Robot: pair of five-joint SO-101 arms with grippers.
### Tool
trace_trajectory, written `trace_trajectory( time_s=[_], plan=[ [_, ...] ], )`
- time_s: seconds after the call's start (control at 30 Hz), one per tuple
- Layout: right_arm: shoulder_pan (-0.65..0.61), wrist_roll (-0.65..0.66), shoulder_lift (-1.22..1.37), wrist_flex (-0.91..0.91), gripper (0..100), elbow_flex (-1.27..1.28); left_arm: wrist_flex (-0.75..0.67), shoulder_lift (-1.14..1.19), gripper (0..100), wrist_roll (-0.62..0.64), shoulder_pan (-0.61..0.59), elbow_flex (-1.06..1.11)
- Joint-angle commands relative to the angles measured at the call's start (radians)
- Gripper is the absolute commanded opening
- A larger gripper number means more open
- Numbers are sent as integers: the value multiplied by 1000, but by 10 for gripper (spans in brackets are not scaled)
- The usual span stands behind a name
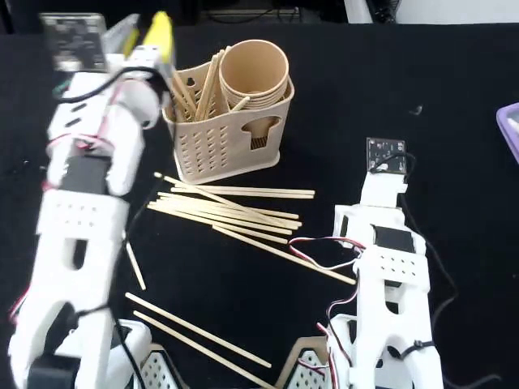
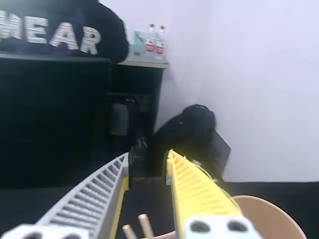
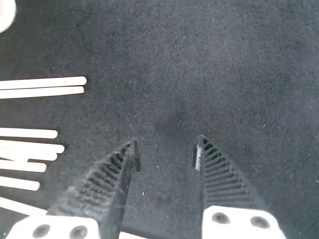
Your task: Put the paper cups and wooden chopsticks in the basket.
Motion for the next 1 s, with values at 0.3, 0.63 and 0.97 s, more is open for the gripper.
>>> trace_trajectory(
  time_s=[0.3,0.63,0.97],
  plan=[
    [-15,3,-35,-14,182,-2,827,-218,140,-126,-381,302],
    [-15,3,-35,-12,182,-1,571,132,342,-172,-387,541],
    [-15,3,-35,-12,182,-1,586,489,234,-169,-420,366]
  ],
)
